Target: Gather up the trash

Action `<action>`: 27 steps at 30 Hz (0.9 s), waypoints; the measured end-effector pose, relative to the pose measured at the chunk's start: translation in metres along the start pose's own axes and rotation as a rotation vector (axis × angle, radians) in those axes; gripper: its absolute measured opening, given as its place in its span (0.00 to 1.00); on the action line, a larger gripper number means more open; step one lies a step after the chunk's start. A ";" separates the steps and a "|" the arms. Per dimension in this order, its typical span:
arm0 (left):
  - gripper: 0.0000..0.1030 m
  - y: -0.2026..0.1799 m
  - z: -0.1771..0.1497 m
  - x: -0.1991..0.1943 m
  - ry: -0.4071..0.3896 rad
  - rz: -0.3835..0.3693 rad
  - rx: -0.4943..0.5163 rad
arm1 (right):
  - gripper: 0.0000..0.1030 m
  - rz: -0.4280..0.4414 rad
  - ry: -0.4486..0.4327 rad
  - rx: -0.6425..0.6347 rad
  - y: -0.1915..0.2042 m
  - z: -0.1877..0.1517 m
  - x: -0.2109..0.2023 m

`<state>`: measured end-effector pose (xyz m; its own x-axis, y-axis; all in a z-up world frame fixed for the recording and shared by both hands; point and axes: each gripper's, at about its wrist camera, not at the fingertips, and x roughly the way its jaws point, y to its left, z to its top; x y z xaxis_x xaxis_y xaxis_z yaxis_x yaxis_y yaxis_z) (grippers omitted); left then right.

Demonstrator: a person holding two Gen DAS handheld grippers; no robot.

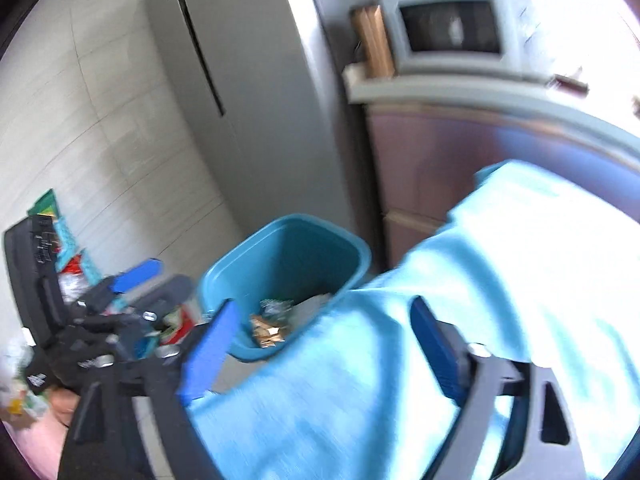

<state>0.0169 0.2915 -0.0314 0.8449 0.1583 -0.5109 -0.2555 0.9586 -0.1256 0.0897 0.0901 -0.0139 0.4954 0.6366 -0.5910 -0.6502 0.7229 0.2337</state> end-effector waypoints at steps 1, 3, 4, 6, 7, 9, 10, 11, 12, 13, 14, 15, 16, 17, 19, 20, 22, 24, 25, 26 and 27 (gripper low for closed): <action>0.94 -0.004 0.000 -0.007 -0.017 -0.001 0.002 | 0.94 -0.038 -0.039 -0.013 0.000 -0.006 -0.015; 0.94 -0.014 -0.001 -0.020 -0.043 -0.004 0.003 | 0.93 -0.126 -0.104 -0.029 -0.003 -0.019 -0.041; 0.94 -0.019 -0.002 -0.027 -0.059 -0.006 0.003 | 0.93 -0.160 -0.128 -0.026 -0.005 -0.026 -0.052; 0.94 -0.030 -0.003 -0.038 -0.082 -0.014 0.010 | 0.93 -0.214 -0.176 -0.007 -0.012 -0.040 -0.076; 0.94 -0.037 -0.005 -0.043 -0.095 -0.015 0.018 | 0.93 -0.243 -0.196 -0.001 -0.015 -0.046 -0.086; 0.94 -0.052 -0.007 -0.052 -0.121 -0.010 0.044 | 0.93 -0.307 -0.237 0.003 -0.019 -0.058 -0.106; 0.94 -0.058 -0.007 -0.058 -0.133 -0.010 0.049 | 0.93 -0.341 -0.258 0.004 -0.020 -0.060 -0.114; 0.94 -0.064 -0.008 -0.062 -0.142 -0.020 0.051 | 0.93 -0.374 -0.277 0.007 -0.021 -0.065 -0.123; 0.94 -0.069 -0.010 -0.067 -0.152 -0.034 0.052 | 0.93 -0.398 -0.300 0.009 -0.024 -0.070 -0.131; 0.94 -0.075 -0.012 -0.073 -0.163 -0.041 0.055 | 0.93 -0.418 -0.325 0.010 -0.025 -0.074 -0.138; 0.94 -0.081 -0.013 -0.077 -0.173 -0.041 0.063 | 0.93 -0.438 -0.340 0.014 -0.027 -0.077 -0.144; 0.94 -0.087 -0.014 -0.080 -0.181 -0.040 0.072 | 0.93 -0.459 -0.352 0.018 -0.030 -0.080 -0.152; 0.94 -0.093 -0.014 -0.083 -0.189 -0.043 0.080 | 0.93 -0.475 -0.364 0.019 -0.031 -0.082 -0.158; 0.94 -0.099 -0.015 -0.086 -0.196 -0.048 0.083 | 0.93 -0.487 -0.375 0.019 -0.033 -0.084 -0.162; 0.94 -0.111 -0.017 -0.091 -0.209 -0.064 0.095 | 0.93 -0.510 -0.391 0.019 -0.035 -0.086 -0.169; 0.94 -0.116 -0.018 -0.094 -0.215 -0.064 0.104 | 0.93 -0.518 -0.398 0.020 -0.036 -0.088 -0.173; 0.94 -0.125 -0.020 -0.098 -0.223 -0.077 0.115 | 0.93 -0.529 -0.410 0.026 -0.039 -0.091 -0.180; 0.94 -0.133 -0.021 -0.101 -0.229 -0.084 0.122 | 0.93 -0.534 -0.411 0.035 -0.039 -0.094 -0.183; 0.94 -0.136 -0.021 -0.102 -0.232 -0.082 0.126 | 0.93 -0.535 -0.412 0.039 -0.041 -0.095 -0.186; 0.94 -0.139 -0.022 -0.104 -0.237 -0.080 0.128 | 0.93 -0.538 -0.415 0.042 -0.039 -0.098 -0.188; 0.94 -0.142 -0.023 -0.105 -0.241 -0.081 0.129 | 0.93 -0.544 -0.421 0.045 -0.040 -0.099 -0.191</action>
<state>-0.0470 0.1336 0.0204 0.9515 0.1168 -0.2845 -0.1337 0.9902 -0.0407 -0.0359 -0.0873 0.0127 0.9319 0.2240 -0.2853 -0.2259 0.9738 0.0266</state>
